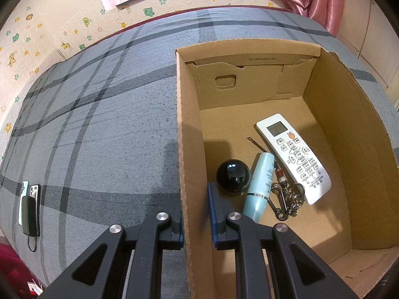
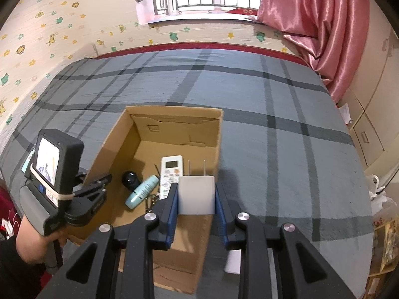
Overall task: Organize rigid objects
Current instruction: 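Lift the small charger with the right gripper and carry it over the box, then lower the small charger into the box and open the right gripper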
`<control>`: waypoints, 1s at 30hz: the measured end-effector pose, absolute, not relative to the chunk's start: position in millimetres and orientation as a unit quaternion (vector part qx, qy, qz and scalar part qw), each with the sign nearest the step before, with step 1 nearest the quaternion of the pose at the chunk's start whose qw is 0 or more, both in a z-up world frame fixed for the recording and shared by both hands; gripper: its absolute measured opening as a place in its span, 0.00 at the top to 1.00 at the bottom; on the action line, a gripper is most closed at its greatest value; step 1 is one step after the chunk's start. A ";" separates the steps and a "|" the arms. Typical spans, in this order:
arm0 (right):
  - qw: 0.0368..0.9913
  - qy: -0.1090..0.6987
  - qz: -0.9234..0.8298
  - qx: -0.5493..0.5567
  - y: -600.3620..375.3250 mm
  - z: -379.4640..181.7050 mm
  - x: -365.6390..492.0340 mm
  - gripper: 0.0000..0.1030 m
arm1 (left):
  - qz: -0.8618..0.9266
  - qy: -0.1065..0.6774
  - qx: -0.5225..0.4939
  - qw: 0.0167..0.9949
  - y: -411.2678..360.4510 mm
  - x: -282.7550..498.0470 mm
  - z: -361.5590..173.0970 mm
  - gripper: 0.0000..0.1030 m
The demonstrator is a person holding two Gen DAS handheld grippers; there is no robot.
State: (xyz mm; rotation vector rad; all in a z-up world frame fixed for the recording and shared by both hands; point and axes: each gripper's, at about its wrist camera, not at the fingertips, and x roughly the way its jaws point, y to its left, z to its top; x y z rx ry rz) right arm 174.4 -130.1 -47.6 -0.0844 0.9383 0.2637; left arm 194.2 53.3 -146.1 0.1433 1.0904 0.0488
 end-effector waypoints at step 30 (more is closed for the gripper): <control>0.818 0.546 0.176 -0.041 -52.1 -141.2 224.4 0.72 | 0.021 0.517 0.067 0.853 54.0 194.2 -148.8 0.85</control>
